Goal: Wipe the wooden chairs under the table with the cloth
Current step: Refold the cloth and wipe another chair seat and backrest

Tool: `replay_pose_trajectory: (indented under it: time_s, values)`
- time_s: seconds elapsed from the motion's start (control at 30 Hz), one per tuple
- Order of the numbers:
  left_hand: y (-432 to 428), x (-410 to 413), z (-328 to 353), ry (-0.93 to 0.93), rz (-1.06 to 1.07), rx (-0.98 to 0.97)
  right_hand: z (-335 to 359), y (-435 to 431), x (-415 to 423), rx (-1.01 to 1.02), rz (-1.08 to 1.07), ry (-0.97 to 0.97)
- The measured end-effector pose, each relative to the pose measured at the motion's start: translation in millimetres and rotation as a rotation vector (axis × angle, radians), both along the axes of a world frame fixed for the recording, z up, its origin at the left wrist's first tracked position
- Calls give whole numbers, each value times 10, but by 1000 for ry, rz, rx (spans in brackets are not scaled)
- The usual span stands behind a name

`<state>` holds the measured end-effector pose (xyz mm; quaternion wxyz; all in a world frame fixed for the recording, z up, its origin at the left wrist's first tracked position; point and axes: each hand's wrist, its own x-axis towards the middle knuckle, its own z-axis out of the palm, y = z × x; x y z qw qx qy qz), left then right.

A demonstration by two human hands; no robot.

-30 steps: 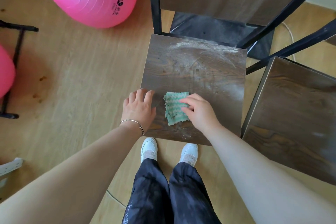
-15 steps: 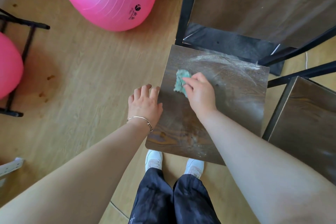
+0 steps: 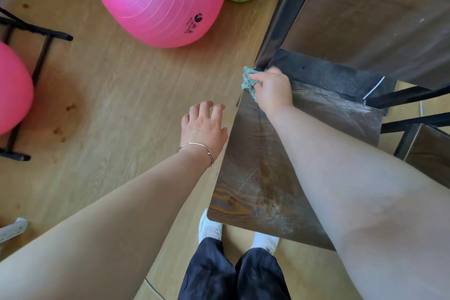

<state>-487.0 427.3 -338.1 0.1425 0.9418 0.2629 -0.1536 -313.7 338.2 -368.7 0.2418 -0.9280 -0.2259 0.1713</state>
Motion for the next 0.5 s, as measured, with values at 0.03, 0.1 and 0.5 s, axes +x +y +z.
replay_pose_trajectory:
  time_s: [0.03,0.1,0.5]
  values:
    - [9,-28,2,4,5,-5,-4,-15,-34,6,2,10]
    - [27,-110,13,8,17,-8,-3,-63,-174,18,22,28]
    - [-123,-867,70,80,2,-24,57,-866,-1700,40,278,70]
